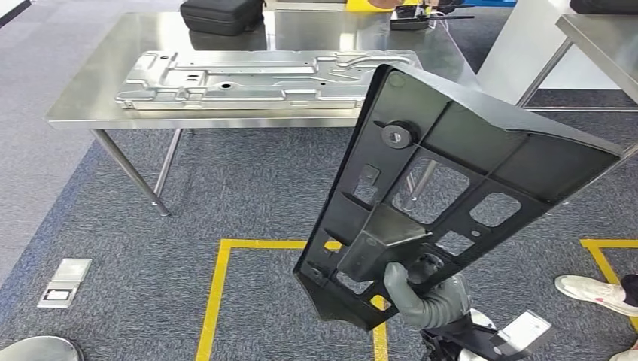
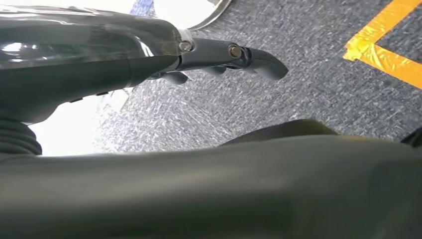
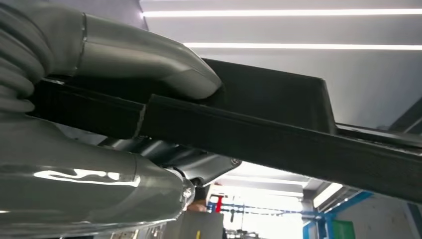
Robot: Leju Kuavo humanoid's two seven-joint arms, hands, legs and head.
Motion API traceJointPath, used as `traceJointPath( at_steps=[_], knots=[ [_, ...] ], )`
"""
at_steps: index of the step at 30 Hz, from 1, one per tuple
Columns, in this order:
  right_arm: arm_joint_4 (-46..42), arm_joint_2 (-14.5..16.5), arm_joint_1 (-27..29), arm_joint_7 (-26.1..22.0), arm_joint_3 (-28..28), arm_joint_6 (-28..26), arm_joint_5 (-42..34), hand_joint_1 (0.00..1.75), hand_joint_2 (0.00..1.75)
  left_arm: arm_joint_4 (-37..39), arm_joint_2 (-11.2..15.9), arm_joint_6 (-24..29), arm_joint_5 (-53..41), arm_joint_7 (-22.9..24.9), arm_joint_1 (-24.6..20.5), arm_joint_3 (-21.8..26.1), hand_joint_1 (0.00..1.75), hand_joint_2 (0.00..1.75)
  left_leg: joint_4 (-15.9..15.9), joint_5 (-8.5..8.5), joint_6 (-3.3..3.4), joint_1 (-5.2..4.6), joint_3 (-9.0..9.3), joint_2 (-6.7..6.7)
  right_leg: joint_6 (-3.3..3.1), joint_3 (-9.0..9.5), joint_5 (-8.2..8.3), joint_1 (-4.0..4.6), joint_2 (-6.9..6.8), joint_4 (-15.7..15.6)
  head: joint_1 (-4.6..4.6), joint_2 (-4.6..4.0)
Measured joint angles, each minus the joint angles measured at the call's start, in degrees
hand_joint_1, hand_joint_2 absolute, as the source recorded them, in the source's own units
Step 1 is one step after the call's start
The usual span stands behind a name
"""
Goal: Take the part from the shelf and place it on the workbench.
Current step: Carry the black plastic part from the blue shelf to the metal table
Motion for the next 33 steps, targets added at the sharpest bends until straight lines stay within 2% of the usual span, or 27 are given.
traceJointPath(
  at_steps=[1, 2, 3, 4, 5, 6, 7, 8, 10, 12, 14, 15, 16, 17, 19, 20, 21, 22, 24, 26, 27, 28, 29, 30, 31, 32, 33],
  knots=[
    [0.0, -0.1, 0.1, 0.0, -0.1, 0.0, 0.0, 1.75, 1.75, 0.0, 0.0, 0.0, 0.0, 0.0, 0.1, 0.0, 0.00, 1.75, 0.0, -0.47, 0.14, -0.21, 0.59, -0.10, -0.21, -1.61, 1.52, 0.19, 0.02, 0.5, 0.00, 0.00],
    [0.0, -0.2, 0.2, 0.0, -0.3, 0.0, 0.0, 1.75, 1.75, 0.0, 0.0, 0.0, 0.0, 0.0, 0.2, 0.0, 0.00, 1.75, 0.0, -0.92, 0.26, -0.45, 1.26, -0.22, -0.58, -2.19, 4.14, 0.42, 0.06, -1.2, 0.01, 0.00],
    [0.0, -0.2, 0.2, 0.0, -0.3, 0.0, 0.0, 1.75, 1.75, 0.0, 0.0, 0.0, 0.0, 0.0, 0.2, 0.0, 0.00, 1.75, 0.0, -1.35, 0.36, -0.70, 1.96, -0.33, -1.14, -1.95, 7.20, 0.75, 0.15, -4.4, 0.01, 0.00],
    [0.0, -0.2, 0.2, 0.0, -0.4, 0.0, 0.0, 1.75, 1.75, 0.0, -0.1, 0.0, 0.0, 0.0, 0.2, 0.1, 0.00, 1.75, -0.1, -1.71, 0.39, -0.85, 2.53, -0.40, -1.97, -1.46, 9.55, 1.04, 0.27, -7.2, -0.06, 0.00],
    [-0.1, -0.2, 0.2, 0.0, -0.4, 0.0, 0.0, 1.75, 1.75, 0.0, -0.2, 0.0, 0.0, 0.0, 0.1, 0.1, 0.00, 1.75, -0.1, -1.98, 0.30, -0.88, 2.86, -0.49, -2.68, -0.83, 11.03, 1.30, 0.39, -9.8, -0.09, 0.00],
    [-0.1, -0.3, 0.3, 0.0, -0.5, 0.0, 0.0, 1.75, 1.75, 0.0, -0.3, 0.0, 0.0, 0.0, 0.1, 0.1, 0.00, 1.75, -0.2, -2.13, 0.12, -0.81, 2.95, -0.55, -3.24, -0.40, 11.53, 1.57, 0.48, -11.3, -0.12, 0.00],
    [-0.3, -0.3, 0.3, 0.0, -0.5, 0.0, 0.0, 1.75, 1.75, 0.1, -0.5, 0.0, 0.0, 0.0, 0.0, 0.1, 0.00, 1.75, -0.3, -2.17, -0.12, -0.64, 2.91, -0.59, -3.60, -0.13, 11.33, 1.72, 0.55, -12.0, -0.13, 0.00],
    [-0.4, -0.3, 0.3, 0.0, -0.5, 0.0, 0.0, 1.75, 1.75, 0.1, -0.6, 0.0, 0.0, 0.0, 0.0, 0.1, 0.00, 1.75, -0.4, -2.16, -0.38, -0.60, 2.91, -0.65, -3.68, 0.19, 11.32, 1.78, 0.58, -12.9, -0.09, 0.00],
    [-0.5, -0.3, 0.4, -0.1, -0.6, 0.0, 0.1, 1.75, 1.75, 0.1, -0.7, 0.0, 0.0, 0.1, 0.0, 0.1, 0.00, 1.75, -0.4, -2.56, -0.90, -0.72, 3.00, -0.57, -3.78, 0.86, 11.63, 1.19, 0.36, -14.1, -0.01, 0.00],
    [-0.6, -0.2, 0.4, -0.1, -0.6, 0.0, 0.2, 1.75, 1.75, 0.0, -0.7, 0.1, 0.0, 0.1, 0.0, 0.2, 0.00, 1.75, 3.0, -4.57, -2.01, -0.39, 1.43, -0.32, -3.67, 1.61, 11.86, 0.23, -0.11, -14.9, -0.03, 0.00],
    [-0.7, -0.2, 0.5, -0.1, -0.7, -0.1, 0.3, 1.75, 1.75, 0.0, -0.7, 0.2, 0.1, 0.1, 0.0, 0.2, 0.00, 1.75, 9.6, -7.18, -3.45, 0.66, -2.17, -0.02, -3.35, 1.99, 11.60, -0.41, -0.48, -15.0, -0.11, 0.00],
    [-0.7, -0.2, 0.6, -0.1, -0.7, -0.1, 0.3, 1.75, 1.75, 0.0, -0.6, 0.2, 0.1, 0.1, 0.0, 0.3, 0.00, 1.75, 12.0, -7.62, -4.08, 1.23, -3.68, 0.10, -3.06, 2.19, 11.39, -0.73, -0.60, -15.0, -0.11, 0.00],
    [-0.7, -0.2, 0.7, -0.2, -0.8, -0.1, 0.3, 1.75, 1.75, 0.0, -0.6, 0.2, 0.1, 0.2, 0.1, 0.3, 0.00, 1.75, 12.8, -7.05, -4.66, 1.74, -4.35, 0.22, -2.73, 2.46, 11.14, -1.09, -0.67, -15.0, -0.11, 0.00],
    [-0.7, -0.2, 0.8, -0.2, -1.0, -0.2, 0.4, 1.75, 1.75, 0.0, -0.6, 0.2, 0.1, 0.2, 0.1, 0.3, 0.00, 1.75, 11.3, -5.35, -5.25, 2.22, -3.92, 0.38, -2.30, 2.85, 10.83, -1.50, -0.69, -15.0, -0.11, 0.00],
    [-0.8, -0.2, 0.9, -0.2, -1.3, -0.3, 0.4, 1.75, 1.75, 0.1, -0.6, 0.2, 0.1, 0.2, 0.2, 0.3, 0.00, 1.75, 4.4, -1.05, -6.40, 2.93, -0.92, 0.83, -1.25, 3.82, 10.02, -2.20, -0.71, -15.0, -0.14, 0.00],
    [-0.9, -0.2, 0.8, -0.2, -1.5, -0.4, 0.4, 1.75, 1.75, 0.1, -0.7, 0.1, 0.1, 0.2, 0.1, 0.3, 0.00, 1.75, 1.4, 0.09, -6.60, 3.04, 0.51, 1.02, -0.69, 4.14, 9.64, -2.32, -0.71, -15.0, -0.20, 0.00],
    [-1.0, -0.2, 0.8, -0.2, -1.7, -0.5, 0.4, 1.75, 1.75, 0.1, -0.7, 0.1, 0.1, 0.2, 0.1, 0.3, 0.00, 1.75, -0.3, 0.28, -6.44, 3.01, 1.26, 1.14, -0.21, 4.28, 9.40, -2.30, -0.72, -15.0, -0.24, 0.00],
    [-1.1, -0.3, 0.9, -0.2, -1.9, -0.6, 0.5, 1.75, 1.75, 0.1, -0.7, 0.1, 0.1, 0.2, 0.1, 0.3, 0.00, 1.75, -0.6, -0.33, -6.02, 2.82, 1.42, 1.16, 0.20, 4.35, 9.30, -2.23, -0.72, -15.1, -0.28, 0.00],
    [-1.4, -0.3, 0.9, -0.3, -2.1, -0.6, 0.5, 1.75, 1.75, 0.1, -0.7, 0.1, 0.1, 0.2, 0.2, 0.4, 0.00, 1.75, -0.8, -0.84, -4.70, 2.66, 1.46, 1.13, 0.95, 4.76, 9.22, -2.28, -0.76, -15.8, -0.30, 0.00],
    [-1.6, -0.3, 0.8, -0.3, -2.1, -0.6, 0.6, 1.75, 1.75, 0.1, -0.7, 0.1, 0.1, 0.2, 0.2, 0.4, 0.00, 1.75, -1.1, -1.09, -3.64, 2.65, 1.92, 1.11, 1.31, 4.78, 8.24, -2.36, -0.72, -14.9, -0.26, 0.00],
    [-1.7, -0.3, 0.8, -0.3, -2.2, -0.6, 0.6, 1.75, 1.75, 0.1, -0.7, 0.1, 0.1, 0.2, 0.2, 0.5, 0.00, 1.75, -1.2, -1.23, -3.14, 2.63, 2.21, 1.12, 1.20, 3.76, 7.02, -2.26, -0.67, -12.6, -0.24, 0.00],
    [-1.8, -0.4, 0.8, -0.3, -2.3, -0.6, 0.6, 1.75, 1.75, 0.1, -0.7, 0.1, 0.1, 0.2, 0.1, 0.5, 0.00, 1.75, -1.3, -1.43, -2.73, 2.50, 2.43, 1.13, 0.94, 1.88, 5.44, -2.08, -0.61, -8.9, -0.20, 0.00],
    [-1.8, -0.4, 0.9, -0.3, -2.4, -0.6, 0.6, 1.75, 1.75, 0.1, -0.7, 0.2, 0.1, 0.2, 0.1, 0.5, 0.00, 1.75, -1.3, -1.64, -2.38, 2.27, 2.62, 1.13, 0.69, -0.60, 3.88, -1.82, -0.57, -4.6, -0.18, 0.00],
    [-1.8, -0.5, 1.0, -0.3, -2.4, -0.6, 0.6, 1.75, 1.75, 0.1, -0.7, 0.1, 0.1, 0.2, 0.1, 0.5, 0.00, 1.75, -1.3, -1.84, -2.09, 1.99, 2.83, 1.10, 0.46, -3.00, 2.99, -1.56, -0.54, -0.9, -0.18, 0.00],
    [-1.8, -0.5, 1.1, -0.3, -2.5, -0.6, 0.6, 1.75, 1.75, 0.1, -0.7, 0.1, 0.1, 0.2, 0.1, 0.6, 0.00, 1.75, -1.3, -2.05, -1.87, 1.71, 3.10, 1.04, 0.20, -4.74, 3.17, -1.30, -0.50, 1.2, -0.17, 0.00],
    [-1.8, -0.6, 1.1, -0.3, -2.5, -0.6, 0.6, 1.75, 1.75, 0.1, -0.7, 0.1, 0.1, 0.2, 0.1, 0.6, 0.00, 1.75, -1.3, -2.29, -1.72, 1.45, 3.47, 0.95, -0.15, -5.44, 4.61, -1.03, -0.44, 1.1, -0.17, 0.00],
    [-1.8, -0.6, 1.1, -0.3, -2.5, -0.6, 0.6, 1.75, 1.75, 0.1, -0.7, 0.1, 0.1, 0.2, 0.2, 0.6, 0.00, 1.75, -1.3, -2.59, -1.67, 1.24, 3.96, 0.84, -0.59, -5.10, 7.11, -0.74, -0.36, -1.2, -0.17, 0.00]
  ],
)
